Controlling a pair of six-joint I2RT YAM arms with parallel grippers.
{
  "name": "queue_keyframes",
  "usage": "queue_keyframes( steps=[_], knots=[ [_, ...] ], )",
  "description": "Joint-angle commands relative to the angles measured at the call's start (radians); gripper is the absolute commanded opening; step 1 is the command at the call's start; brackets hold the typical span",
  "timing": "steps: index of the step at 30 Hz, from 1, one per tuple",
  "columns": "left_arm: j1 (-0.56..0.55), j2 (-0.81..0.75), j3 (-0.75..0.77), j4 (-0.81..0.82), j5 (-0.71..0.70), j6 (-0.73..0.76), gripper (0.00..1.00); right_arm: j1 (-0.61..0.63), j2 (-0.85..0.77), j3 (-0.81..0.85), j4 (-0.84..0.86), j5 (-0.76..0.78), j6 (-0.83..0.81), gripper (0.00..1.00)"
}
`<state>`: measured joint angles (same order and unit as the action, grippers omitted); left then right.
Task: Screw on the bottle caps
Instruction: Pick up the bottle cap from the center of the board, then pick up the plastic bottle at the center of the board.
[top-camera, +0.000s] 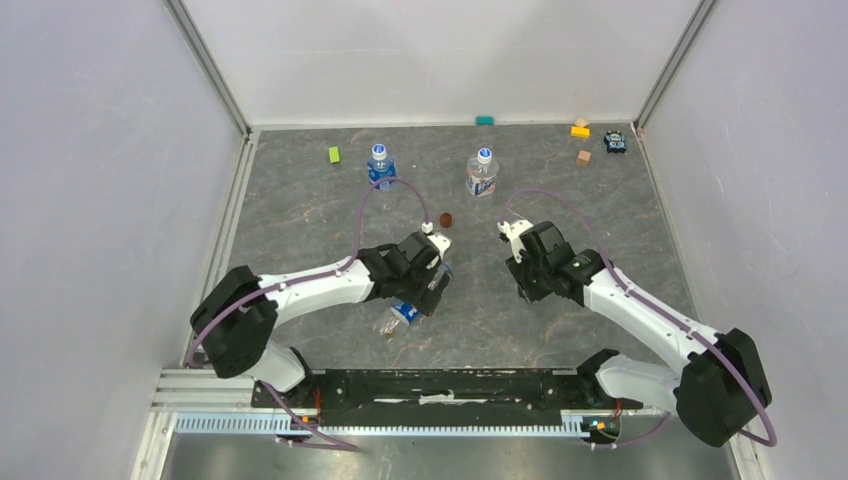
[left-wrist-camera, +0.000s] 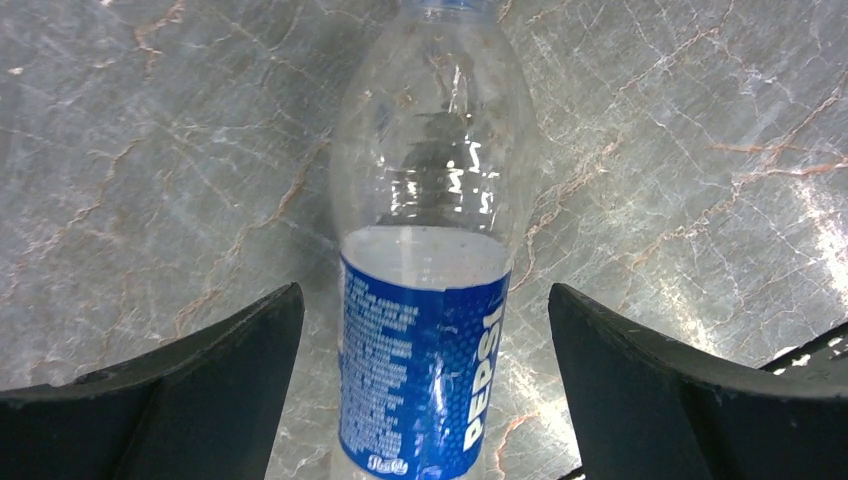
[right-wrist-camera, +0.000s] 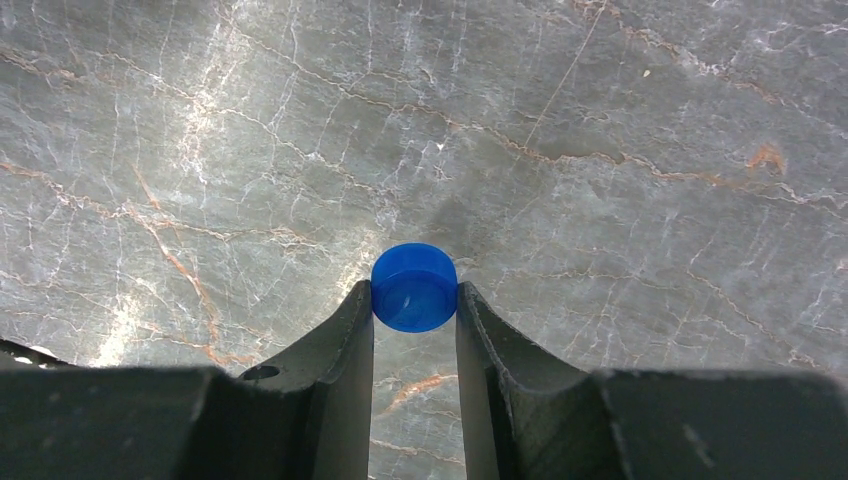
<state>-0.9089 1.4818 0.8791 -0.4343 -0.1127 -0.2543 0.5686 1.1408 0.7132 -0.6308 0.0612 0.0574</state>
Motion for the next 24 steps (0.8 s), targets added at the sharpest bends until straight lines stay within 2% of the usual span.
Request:
queue_keyframes(
  steps=[1, 3, 7, 13, 17, 24],
  knots=[
    [0.01, 0.074, 0.047, -0.013, 0.037, 0.003, 0.96, -0.012, -0.044, 0.005, 0.015, -0.009, -0.023, 0.11],
    [0.013, 0.105, 0.05, -0.018, 0.035, 0.003, 0.93, -0.014, -0.068, 0.003, 0.052, -0.029, -0.038, 0.11],
    [0.015, 0.15, 0.054, -0.017, 0.044, 0.012, 0.8, -0.018, -0.105, 0.014, 0.122, -0.058, -0.049, 0.1],
    [0.015, 0.141, 0.032, 0.023, 0.096, 0.069, 0.65, -0.021, -0.156, 0.053, 0.189, -0.126, -0.081, 0.07],
    [0.015, 0.043, 0.001, 0.082, 0.125, 0.1, 0.58, -0.022, -0.195, 0.067, 0.229, -0.155, -0.101, 0.01],
    [0.015, -0.253, -0.047, 0.199, 0.156, 0.227, 0.5, -0.021, -0.29, 0.099, 0.266, -0.2, -0.145, 0.01]
  ],
)
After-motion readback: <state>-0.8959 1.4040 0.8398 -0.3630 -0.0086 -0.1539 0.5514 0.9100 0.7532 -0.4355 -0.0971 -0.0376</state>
